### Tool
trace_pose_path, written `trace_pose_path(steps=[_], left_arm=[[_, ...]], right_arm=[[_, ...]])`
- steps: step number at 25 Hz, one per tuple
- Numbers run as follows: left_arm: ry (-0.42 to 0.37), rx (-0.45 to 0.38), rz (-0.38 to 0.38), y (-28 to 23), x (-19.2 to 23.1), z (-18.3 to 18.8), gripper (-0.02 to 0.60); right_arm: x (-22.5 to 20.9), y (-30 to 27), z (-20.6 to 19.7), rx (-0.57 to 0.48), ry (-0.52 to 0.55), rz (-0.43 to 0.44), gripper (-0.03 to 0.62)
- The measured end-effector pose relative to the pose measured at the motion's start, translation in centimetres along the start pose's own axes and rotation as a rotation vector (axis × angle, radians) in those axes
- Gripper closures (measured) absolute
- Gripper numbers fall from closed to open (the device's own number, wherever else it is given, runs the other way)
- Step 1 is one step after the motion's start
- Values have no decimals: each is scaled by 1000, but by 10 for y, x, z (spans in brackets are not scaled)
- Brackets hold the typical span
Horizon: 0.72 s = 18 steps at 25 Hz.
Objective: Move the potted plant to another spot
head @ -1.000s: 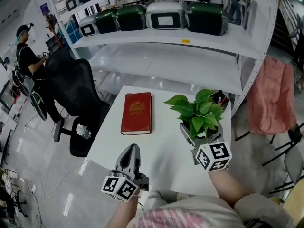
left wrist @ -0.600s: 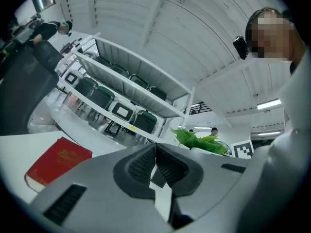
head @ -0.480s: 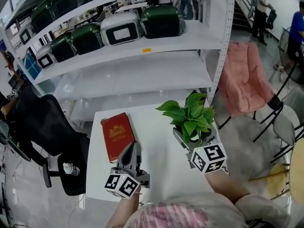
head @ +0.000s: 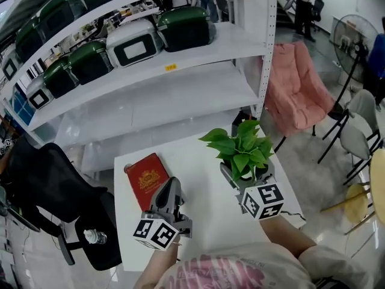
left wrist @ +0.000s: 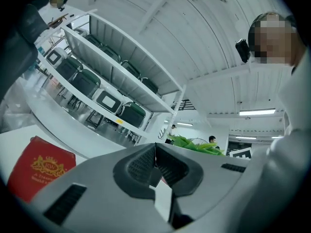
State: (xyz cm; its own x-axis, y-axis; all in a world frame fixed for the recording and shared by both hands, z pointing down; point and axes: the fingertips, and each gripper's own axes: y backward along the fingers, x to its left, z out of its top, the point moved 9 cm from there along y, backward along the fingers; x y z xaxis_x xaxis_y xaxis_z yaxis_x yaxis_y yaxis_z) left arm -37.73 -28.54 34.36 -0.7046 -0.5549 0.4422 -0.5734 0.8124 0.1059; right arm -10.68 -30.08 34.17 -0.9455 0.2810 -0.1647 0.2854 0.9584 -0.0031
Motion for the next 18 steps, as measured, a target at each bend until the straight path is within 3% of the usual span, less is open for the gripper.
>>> trace_pose_path(steps=[9, 18], left_arm=[[30, 47, -42, -7, 38, -3, 557], [49, 93, -23, -19, 55, -21, 557]], right_arm=[[1, -18, -21, 23, -28, -91, 78], [-7, -52, -38, 79, 18, -63, 77]])
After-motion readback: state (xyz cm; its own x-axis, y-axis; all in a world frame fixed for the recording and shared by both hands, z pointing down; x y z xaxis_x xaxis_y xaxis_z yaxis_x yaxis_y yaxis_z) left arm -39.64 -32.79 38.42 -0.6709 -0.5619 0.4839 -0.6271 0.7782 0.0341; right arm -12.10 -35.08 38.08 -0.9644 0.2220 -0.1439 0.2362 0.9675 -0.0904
